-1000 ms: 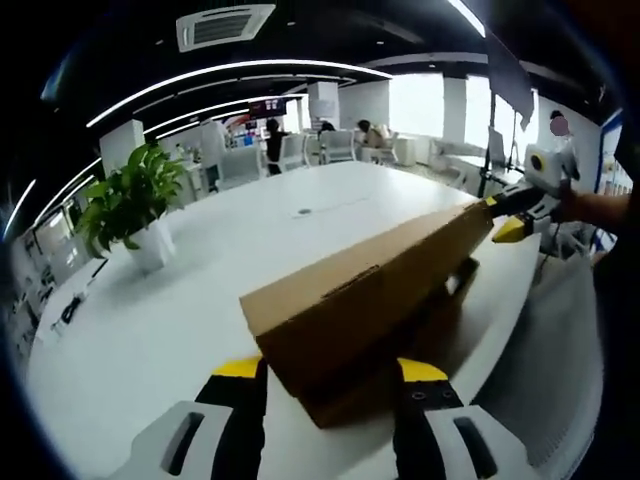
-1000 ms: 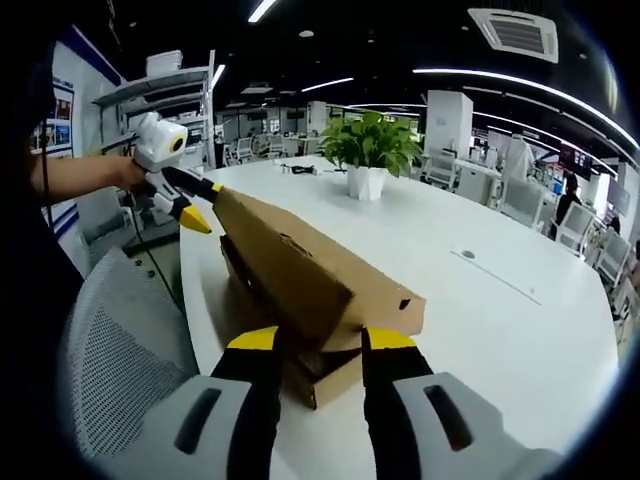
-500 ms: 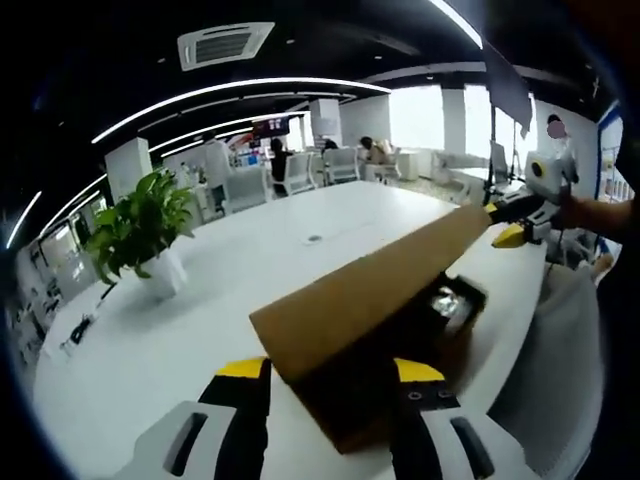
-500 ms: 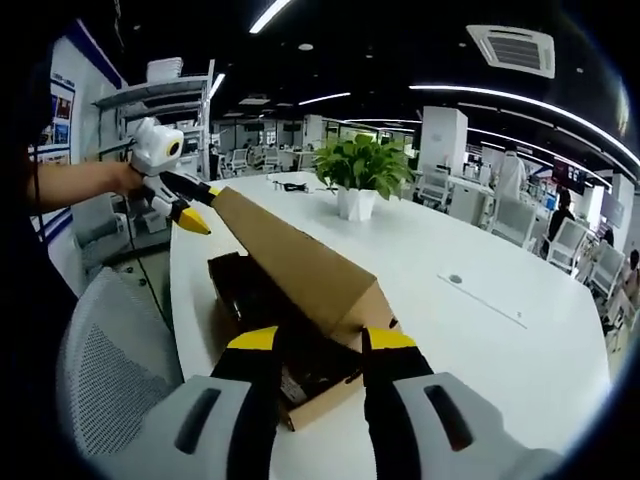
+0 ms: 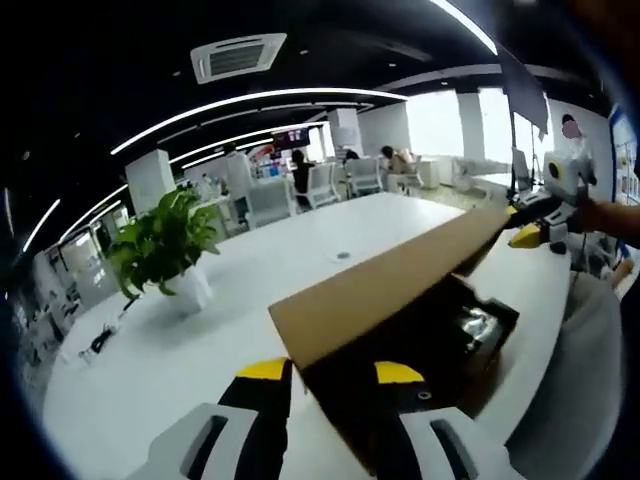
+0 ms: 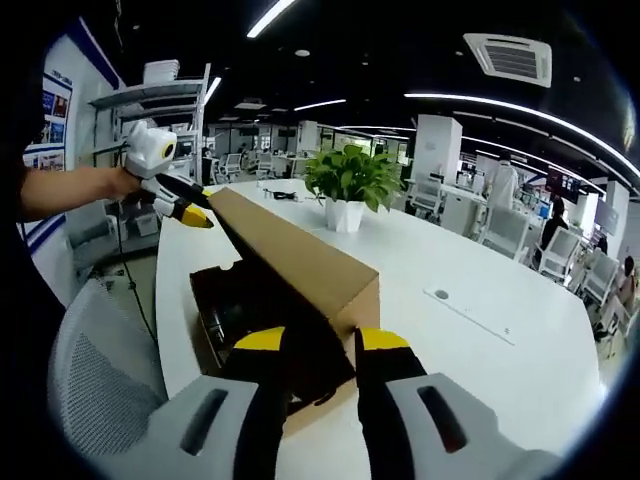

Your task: Operate the shoe box by opening the lid, removing the specified soft item, and placing it in the target area until the item is outside and the box remains undamaged.

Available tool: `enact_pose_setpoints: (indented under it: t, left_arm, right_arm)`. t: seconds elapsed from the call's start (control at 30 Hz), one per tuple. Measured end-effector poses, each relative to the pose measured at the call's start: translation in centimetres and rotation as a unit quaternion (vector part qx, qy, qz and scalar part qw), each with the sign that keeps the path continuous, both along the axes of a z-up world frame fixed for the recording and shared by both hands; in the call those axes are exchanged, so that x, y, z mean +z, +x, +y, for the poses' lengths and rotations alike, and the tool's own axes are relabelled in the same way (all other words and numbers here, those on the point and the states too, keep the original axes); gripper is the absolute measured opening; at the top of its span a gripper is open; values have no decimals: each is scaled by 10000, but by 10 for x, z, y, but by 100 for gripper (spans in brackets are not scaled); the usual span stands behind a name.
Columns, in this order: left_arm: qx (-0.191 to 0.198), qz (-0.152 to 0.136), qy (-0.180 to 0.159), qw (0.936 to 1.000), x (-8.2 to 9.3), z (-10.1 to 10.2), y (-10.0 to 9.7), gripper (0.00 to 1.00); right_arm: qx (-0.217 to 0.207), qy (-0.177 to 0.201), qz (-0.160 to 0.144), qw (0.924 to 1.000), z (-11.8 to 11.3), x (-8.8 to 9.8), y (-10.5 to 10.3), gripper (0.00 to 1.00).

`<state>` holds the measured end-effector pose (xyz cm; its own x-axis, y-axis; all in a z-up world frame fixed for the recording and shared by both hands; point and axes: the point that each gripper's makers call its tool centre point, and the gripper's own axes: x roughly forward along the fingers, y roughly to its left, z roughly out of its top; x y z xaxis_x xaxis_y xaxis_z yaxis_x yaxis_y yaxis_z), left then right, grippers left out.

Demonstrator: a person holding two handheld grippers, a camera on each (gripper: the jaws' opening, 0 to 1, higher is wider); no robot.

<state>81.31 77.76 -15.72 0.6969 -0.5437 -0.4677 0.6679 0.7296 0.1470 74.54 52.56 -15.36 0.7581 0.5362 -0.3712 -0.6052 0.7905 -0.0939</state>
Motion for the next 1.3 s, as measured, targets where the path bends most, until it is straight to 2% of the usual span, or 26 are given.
enact_pose_setpoints:
  t: [0.23, 0.4, 0.53, 0.57, 0.6, 0.7, 0.93, 1.3]
  left_arm:
    - [312, -166, -7, 9994, 7, 5, 19, 17]
    - [389, -262, 12, 9989, 13, -1, 26, 14]
    - [576, -345, 45, 9977, 17, 1, 34, 4]
    - [685, -345, 35, 9971, 19, 3, 36, 4]
    - [680, -247, -150, 9973, 19, -1, 36, 4]
    - [680, -295, -77, 9972, 19, 4, 43, 3]
    - [744, -288, -161, 9967, 22, 2, 49, 3]
    - [733, -328, -197, 9966, 25, -2, 61, 3]
  right_arm:
    - [-53, -61, -64, 9999, -5, 5, 11, 20]
    - [-89, -82, -101, 9999, -7, 10, 19, 20]
    - [-179, -150, -142, 9996, -10, 11, 29, 17]
    - [-189, -145, -141, 9996, -11, 11, 31, 17]
    - [-223, -129, -138, 9996, -12, 11, 32, 17]
    - [-238, -127, -163, 9995, -13, 11, 35, 17]
    - [-405, -107, -146, 9990, -21, 8, 41, 16]
    - [-718, -278, 93, 9970, -40, -23, 40, 15]
